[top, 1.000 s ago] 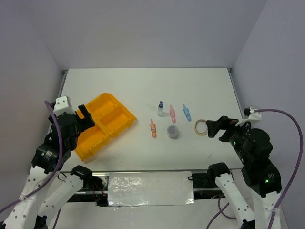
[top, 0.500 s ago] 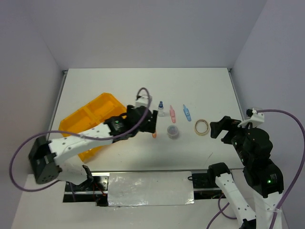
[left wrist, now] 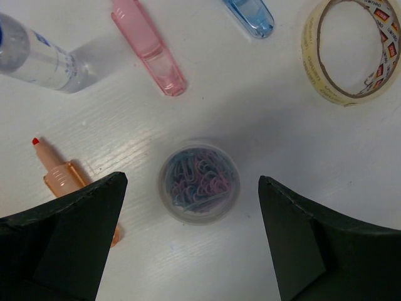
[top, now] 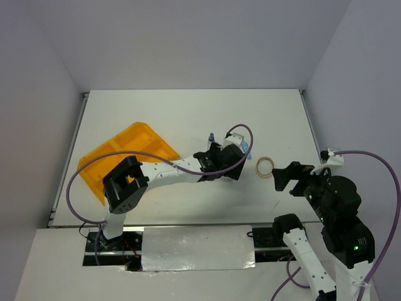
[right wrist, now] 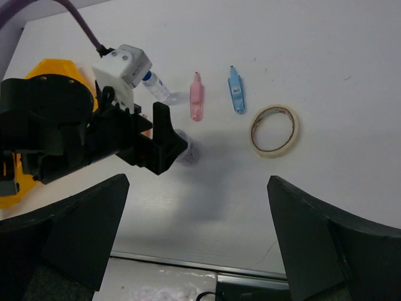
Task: Sort the stationery into containers
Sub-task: Pick up the stationery from the center of the board.
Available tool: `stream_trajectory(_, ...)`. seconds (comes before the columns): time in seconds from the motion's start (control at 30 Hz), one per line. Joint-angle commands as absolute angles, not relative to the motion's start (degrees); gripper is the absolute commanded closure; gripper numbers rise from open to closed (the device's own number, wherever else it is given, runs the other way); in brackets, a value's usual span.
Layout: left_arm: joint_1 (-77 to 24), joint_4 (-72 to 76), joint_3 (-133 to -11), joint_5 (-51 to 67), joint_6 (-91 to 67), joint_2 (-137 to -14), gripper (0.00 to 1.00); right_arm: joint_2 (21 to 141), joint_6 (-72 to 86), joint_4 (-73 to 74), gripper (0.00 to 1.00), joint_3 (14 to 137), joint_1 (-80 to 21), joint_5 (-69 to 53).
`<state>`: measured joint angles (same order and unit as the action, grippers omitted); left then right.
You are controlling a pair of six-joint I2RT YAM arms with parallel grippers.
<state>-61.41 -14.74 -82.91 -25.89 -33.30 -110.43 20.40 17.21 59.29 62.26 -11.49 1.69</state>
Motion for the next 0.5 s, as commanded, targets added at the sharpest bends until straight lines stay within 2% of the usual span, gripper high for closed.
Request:
stream_trajectory(0.0,-61.88,-12.22,-86.13,-24.43,-32.35,-112.93,0.01,20.04,15.73,58.89,0.0,62.05,-11.78,0.26)
stream_trajectory(0.23,-61.88,-12.3,-87.89,-23.55,-31.38,-116.36,0.01,19.69,15.29,58.54,0.0,61.87,-11.78,-1.05)
stream_trajectory(0.47,-61.88,-14.33,-87.28,-25.58,-32.52,-118.21,0.05,19.77,15.12,58.27,0.0,61.79,-11.78,-1.41)
